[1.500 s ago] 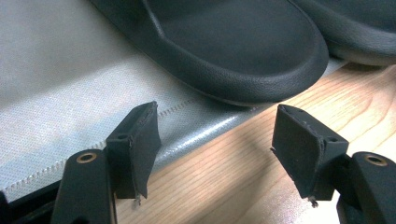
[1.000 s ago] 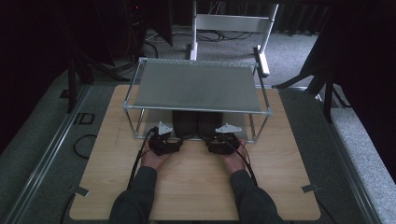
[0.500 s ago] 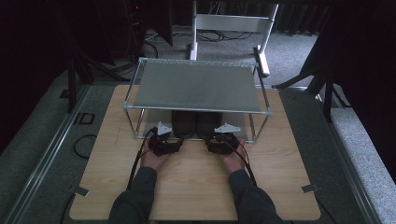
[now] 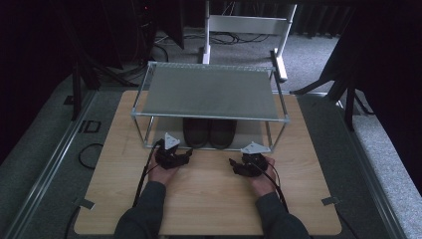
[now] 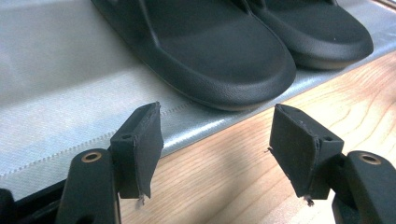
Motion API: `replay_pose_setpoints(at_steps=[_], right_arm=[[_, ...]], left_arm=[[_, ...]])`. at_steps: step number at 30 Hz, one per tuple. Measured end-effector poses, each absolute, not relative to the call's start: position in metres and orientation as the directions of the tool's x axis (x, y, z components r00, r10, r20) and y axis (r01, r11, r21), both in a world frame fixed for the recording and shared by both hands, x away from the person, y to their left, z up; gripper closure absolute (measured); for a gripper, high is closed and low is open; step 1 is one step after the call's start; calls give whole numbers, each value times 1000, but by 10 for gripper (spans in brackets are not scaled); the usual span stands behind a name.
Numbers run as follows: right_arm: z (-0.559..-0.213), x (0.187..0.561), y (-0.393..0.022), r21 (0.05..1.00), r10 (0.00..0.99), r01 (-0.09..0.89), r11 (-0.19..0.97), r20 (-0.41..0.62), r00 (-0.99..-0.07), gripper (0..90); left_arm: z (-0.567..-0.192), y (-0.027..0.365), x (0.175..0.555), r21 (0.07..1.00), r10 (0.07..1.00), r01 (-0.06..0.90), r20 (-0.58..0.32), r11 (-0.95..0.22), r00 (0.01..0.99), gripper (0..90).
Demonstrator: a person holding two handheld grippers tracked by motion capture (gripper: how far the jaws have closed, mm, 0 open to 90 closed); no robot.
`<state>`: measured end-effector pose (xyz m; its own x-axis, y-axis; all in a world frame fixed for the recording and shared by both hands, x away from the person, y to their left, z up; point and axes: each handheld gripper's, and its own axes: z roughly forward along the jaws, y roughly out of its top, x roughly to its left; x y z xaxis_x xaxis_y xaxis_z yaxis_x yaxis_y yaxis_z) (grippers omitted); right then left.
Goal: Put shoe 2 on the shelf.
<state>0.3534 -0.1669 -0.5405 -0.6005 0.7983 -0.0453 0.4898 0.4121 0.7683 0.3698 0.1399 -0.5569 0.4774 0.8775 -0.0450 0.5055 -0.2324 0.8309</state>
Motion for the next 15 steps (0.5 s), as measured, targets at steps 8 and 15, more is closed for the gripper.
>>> replay_pose_setpoints(at_steps=[8,15], right_arm=[[-543,333,-194,748,800,507,427,-51,-598,364],[-550,328,-218,729,814,538,424,-47,-579,363]], left_arm=[[-556,144,369,842,889,503,-67,-193,453,361],[-557,144,369,843,893,504,-65,-190,445,368]])
